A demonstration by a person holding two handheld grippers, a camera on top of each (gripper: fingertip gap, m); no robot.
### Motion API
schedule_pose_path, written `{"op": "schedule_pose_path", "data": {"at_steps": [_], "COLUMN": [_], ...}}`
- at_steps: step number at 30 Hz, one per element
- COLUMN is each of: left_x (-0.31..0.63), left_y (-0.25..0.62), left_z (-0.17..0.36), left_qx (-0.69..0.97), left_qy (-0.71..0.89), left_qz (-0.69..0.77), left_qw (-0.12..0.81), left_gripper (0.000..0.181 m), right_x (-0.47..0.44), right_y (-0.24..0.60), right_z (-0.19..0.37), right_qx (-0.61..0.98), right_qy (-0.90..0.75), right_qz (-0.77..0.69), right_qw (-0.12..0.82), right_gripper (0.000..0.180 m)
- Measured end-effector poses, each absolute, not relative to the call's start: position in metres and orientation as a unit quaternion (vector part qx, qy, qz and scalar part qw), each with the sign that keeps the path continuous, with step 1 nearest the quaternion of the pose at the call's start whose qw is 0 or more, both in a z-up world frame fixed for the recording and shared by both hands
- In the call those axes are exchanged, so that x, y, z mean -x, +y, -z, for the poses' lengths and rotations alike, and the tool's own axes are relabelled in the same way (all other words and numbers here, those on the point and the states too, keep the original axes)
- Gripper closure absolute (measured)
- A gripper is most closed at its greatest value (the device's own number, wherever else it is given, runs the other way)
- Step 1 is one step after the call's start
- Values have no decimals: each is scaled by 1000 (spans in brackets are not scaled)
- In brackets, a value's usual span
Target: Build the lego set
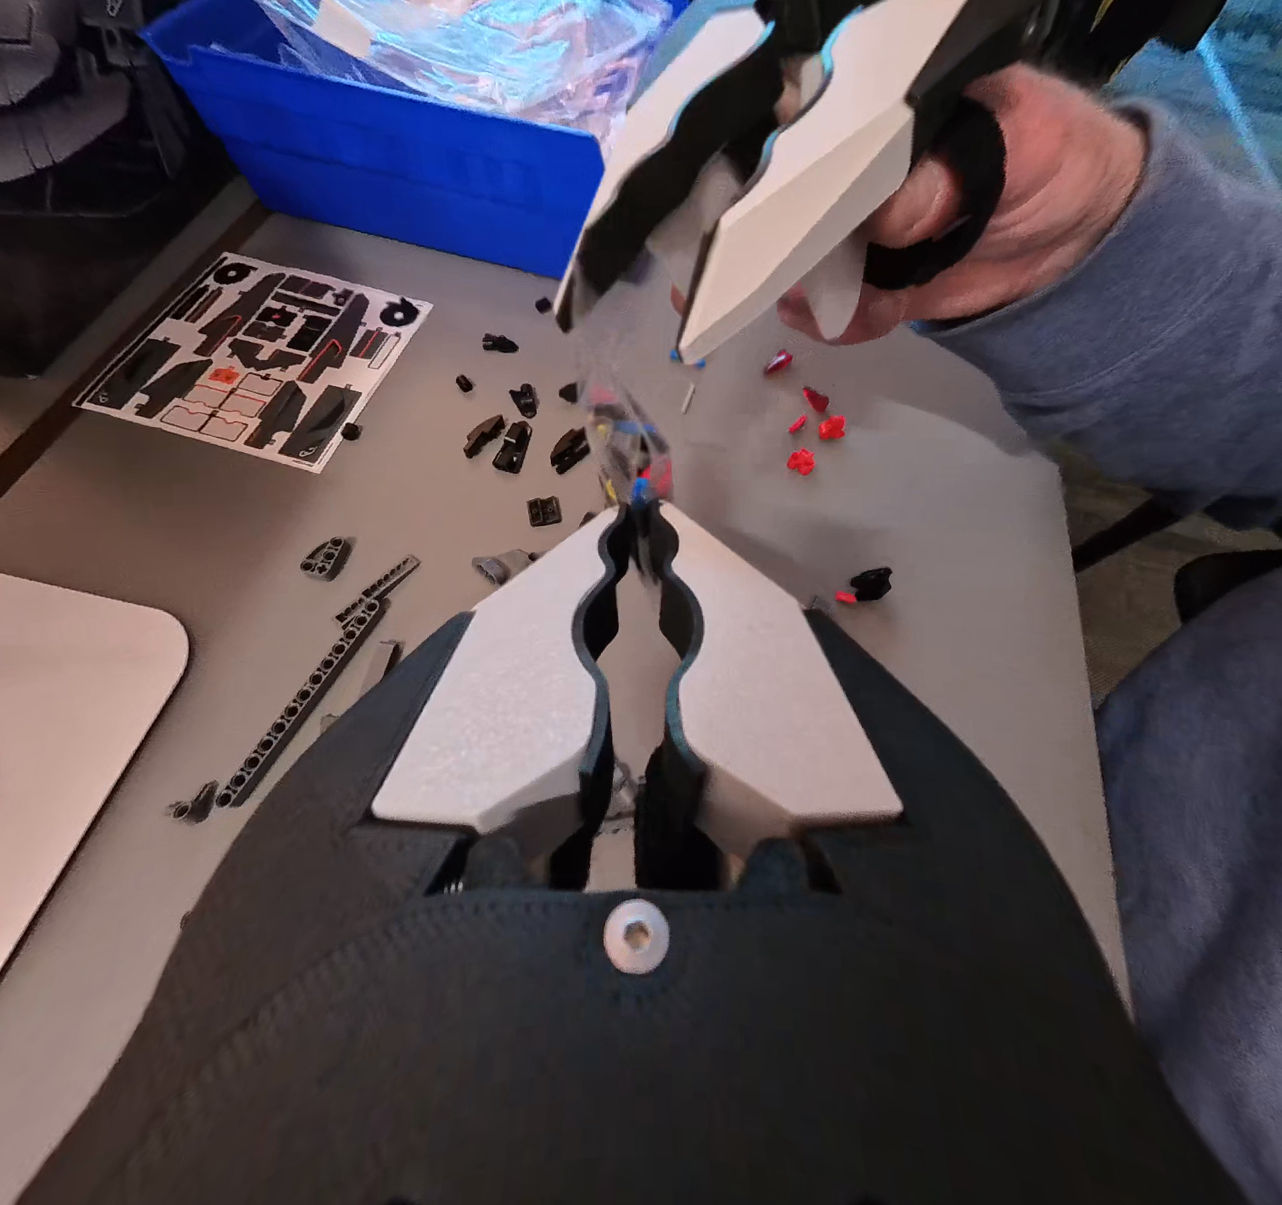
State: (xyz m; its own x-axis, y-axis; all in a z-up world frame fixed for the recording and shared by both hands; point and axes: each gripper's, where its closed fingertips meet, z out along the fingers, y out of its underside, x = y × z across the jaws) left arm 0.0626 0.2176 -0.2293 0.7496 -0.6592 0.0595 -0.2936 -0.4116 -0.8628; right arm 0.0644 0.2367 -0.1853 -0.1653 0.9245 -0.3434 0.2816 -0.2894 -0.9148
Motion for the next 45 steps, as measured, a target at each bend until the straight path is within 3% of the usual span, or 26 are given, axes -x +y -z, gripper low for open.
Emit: {"op": "schedule_pose_path", "data": {"at_steps": [3,13,20,24,32,45], "left_x": [-61,-69,-72,-79,-95,-121], "left_y": [217,214,214,214,219,225], "left_z": [217,200,192,187,193,234], "left_qx": [806,777,763,751,746,770], "left_qy": [276,243,240,239,237,250], "left_qz": [233,320,336,358,376,398], "left_qw": [469,485,498,501,495,432], "left_gripper": [178,178,179,178,178,173], "right_x": [-72,-82,-90,-88,-95,-123], "right_y": [244,239,250,232,226,234], "right_z": [185,197,205,208,204,240], "right_qx": [581,579,600,583,554,613], "right_qy": [-499,-442,-407,-411,-399,-408], "right_qz": [-575,-647,-646,-673,-707,-654], "right_qw": [287,225,239,197,182,174], "right_gripper": [136,136,121,119,159,165]}}
